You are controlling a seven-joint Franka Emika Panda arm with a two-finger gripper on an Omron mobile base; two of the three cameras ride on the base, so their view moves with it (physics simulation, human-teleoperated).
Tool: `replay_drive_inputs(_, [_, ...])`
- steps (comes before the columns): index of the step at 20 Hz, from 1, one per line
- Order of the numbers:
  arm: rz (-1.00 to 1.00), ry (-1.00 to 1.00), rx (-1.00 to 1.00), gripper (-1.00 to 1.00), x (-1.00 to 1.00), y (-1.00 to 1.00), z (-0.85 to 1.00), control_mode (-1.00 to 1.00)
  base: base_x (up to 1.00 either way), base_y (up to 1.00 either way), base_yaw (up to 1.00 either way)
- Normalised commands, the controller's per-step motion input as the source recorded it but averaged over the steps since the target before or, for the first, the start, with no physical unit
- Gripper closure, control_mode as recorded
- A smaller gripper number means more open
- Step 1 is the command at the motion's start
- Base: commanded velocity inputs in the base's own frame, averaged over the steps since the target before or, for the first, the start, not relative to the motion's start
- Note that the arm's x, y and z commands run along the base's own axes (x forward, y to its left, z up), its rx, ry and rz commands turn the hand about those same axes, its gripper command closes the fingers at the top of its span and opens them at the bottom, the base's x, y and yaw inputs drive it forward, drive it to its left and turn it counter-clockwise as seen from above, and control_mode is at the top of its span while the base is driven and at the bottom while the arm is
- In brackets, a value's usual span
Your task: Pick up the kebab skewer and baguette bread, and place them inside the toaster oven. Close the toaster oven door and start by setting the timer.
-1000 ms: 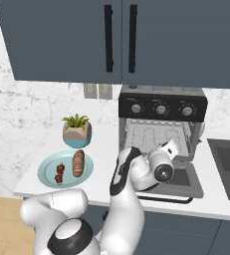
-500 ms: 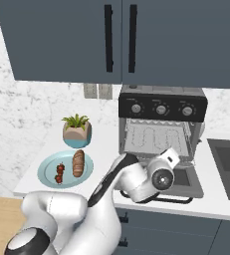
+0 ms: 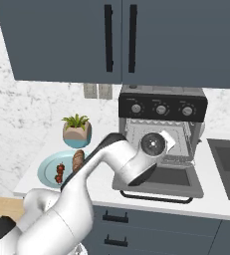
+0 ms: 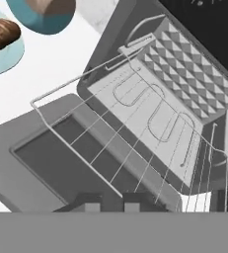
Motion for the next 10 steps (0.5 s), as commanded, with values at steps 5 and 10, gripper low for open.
replay_drive_inputs(5, [-0.12,0.27,-0.04,-1.0,-0.79,0.2,0.64,-1.0,0.0,0.0,0.0])
replay_drive_inputs(10, [-0.35,0.08,0.0,-1.0,-1.0,0.87,0.05,-1.0,0.0,0.0,0.0])
